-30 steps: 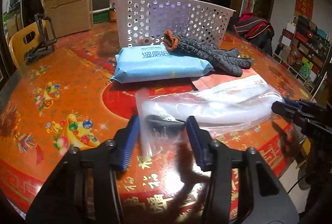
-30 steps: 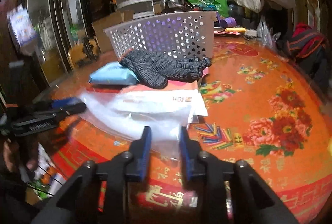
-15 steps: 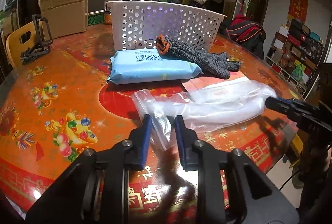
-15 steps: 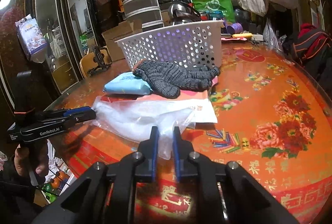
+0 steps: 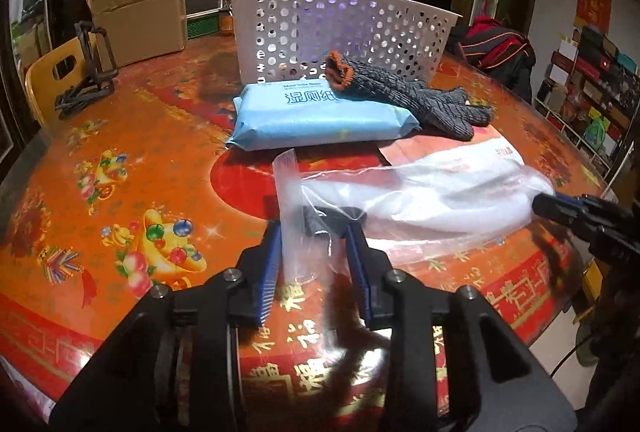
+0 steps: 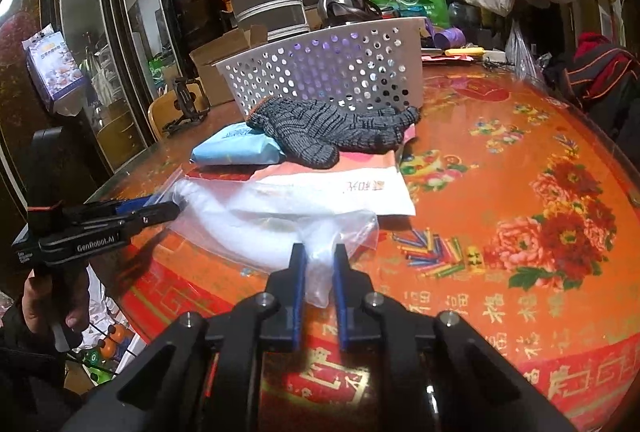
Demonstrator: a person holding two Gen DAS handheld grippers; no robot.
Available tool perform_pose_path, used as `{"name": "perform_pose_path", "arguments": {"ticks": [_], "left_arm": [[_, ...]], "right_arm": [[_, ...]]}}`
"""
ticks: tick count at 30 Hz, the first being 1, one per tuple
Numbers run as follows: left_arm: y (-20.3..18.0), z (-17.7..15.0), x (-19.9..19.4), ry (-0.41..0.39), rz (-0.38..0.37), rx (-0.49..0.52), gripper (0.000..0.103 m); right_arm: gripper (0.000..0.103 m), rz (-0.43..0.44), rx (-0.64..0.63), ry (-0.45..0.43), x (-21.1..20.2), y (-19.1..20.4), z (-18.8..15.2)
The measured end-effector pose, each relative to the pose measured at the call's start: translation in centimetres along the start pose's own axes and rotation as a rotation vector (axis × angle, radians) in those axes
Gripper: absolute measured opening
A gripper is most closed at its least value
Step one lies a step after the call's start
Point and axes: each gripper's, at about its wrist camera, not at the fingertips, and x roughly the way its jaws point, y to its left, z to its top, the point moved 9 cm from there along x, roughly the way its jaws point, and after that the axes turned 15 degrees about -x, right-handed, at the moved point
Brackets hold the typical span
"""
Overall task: Organize soft objects
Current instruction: 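Grasp the clear plastic bag with both tools at its open end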
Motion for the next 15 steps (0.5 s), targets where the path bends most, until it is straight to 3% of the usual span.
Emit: {"name": "perform_pose_path", "arguments": {"ticks": [6,15], "left_arm": [[-0.7,-0.2,0.1,0.004,-0.003,0.032,0.014],[-0.6,1.0,-2.3,-0.030,-0.042,0.015,0.006]], "right_arm": [[0.011,0.000,0.005,0.004,0.1,-0.2,-0.2],[0.011,0.007,-0.019,-0.026,-0.9,0.6,1.2]]}}
